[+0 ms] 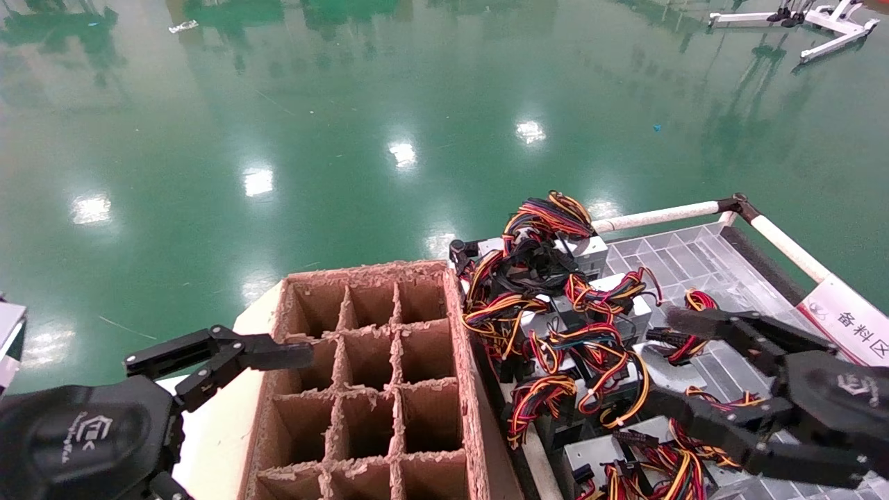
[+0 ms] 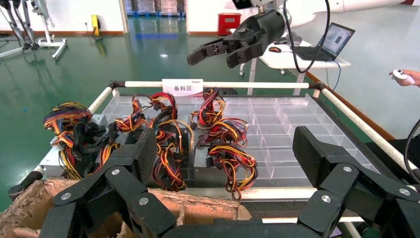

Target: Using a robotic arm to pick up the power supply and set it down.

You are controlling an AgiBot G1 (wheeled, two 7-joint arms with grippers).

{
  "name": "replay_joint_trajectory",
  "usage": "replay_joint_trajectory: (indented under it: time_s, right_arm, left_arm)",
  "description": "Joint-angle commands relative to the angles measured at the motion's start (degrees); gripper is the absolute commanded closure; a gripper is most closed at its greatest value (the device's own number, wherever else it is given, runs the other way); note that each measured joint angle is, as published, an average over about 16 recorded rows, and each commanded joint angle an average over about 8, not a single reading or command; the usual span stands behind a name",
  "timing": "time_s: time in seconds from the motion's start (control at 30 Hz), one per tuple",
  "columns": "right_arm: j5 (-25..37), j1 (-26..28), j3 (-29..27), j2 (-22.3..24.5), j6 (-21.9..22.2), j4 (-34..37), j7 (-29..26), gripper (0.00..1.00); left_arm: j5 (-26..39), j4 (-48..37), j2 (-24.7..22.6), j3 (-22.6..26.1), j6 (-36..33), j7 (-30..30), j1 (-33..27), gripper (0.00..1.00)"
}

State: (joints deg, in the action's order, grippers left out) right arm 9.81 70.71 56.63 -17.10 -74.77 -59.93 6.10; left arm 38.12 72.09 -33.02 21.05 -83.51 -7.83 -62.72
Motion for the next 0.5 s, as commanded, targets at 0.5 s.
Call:
replay_joint_trajectory:
  time_s: [0.5]
  right_arm:
    - [13.20, -3.77, -16.73, -7.38, -4.50, -5.63, -6.94, 0.00]
  left_arm:
    - [0.00, 0.00, 0.00, 0.01, 0.00, 0.00, 0.00, 0.00]
